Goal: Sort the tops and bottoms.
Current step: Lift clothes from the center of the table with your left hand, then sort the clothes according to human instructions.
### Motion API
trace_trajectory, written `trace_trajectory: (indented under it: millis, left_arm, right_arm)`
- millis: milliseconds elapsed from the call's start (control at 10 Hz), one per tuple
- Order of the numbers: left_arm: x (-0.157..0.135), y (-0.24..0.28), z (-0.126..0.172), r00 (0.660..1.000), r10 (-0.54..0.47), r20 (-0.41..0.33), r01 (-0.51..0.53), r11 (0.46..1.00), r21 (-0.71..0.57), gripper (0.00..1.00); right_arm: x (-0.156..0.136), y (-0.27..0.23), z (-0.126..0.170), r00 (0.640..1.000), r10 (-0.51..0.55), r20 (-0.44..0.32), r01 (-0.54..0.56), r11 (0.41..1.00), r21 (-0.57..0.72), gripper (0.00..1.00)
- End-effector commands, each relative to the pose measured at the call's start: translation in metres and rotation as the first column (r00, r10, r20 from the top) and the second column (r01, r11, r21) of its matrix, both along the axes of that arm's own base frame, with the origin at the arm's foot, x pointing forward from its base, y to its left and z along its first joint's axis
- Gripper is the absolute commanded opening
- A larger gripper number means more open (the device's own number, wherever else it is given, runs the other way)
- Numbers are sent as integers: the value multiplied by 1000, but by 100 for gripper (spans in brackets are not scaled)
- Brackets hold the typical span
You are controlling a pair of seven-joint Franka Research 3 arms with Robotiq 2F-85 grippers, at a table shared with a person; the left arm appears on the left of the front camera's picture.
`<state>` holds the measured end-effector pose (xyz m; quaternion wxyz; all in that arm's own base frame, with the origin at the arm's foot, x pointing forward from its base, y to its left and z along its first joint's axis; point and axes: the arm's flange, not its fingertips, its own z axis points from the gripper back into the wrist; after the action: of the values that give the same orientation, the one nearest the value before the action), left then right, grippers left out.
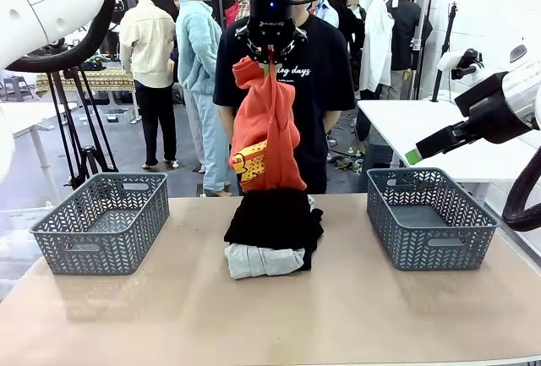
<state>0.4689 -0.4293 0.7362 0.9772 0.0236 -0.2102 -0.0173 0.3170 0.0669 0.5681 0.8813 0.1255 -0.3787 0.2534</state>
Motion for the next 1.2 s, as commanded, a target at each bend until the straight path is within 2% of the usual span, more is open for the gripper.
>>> trace_trajectory:
  millis: [0,1100]
  left_arm:
    - [-2,4,5,1000,1,12,-1,1000,-3,0]
    - [-2,4,5,1000,1,12,-1,1000,-3,0]
  right_arm:
    - [1,2,0,1000,5,-2,-5,1000,26,100]
    - [1,2,0,1000,5,-2,-5,1000,26,100]
